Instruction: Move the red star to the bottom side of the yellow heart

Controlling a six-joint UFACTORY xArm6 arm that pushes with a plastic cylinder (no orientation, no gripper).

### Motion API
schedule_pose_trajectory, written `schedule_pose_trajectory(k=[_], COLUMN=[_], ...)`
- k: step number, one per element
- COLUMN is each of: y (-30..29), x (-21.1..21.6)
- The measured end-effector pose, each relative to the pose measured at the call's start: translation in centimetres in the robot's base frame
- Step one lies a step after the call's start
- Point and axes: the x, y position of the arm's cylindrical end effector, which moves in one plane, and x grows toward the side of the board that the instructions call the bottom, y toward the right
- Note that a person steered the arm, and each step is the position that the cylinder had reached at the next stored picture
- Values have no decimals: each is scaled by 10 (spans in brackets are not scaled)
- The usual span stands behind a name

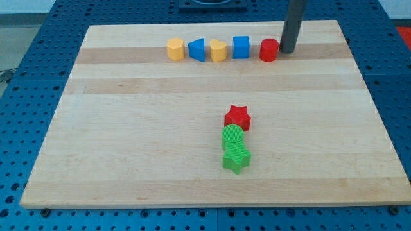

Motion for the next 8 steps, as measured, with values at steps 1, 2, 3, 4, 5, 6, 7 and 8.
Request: schedule_pose_trajectory(k=[1, 2, 3, 4, 5, 6, 7, 8], y=[7, 28, 28, 16, -8, -32, -83, -106], x=[0, 0, 32, 105, 164, 211, 201, 201])
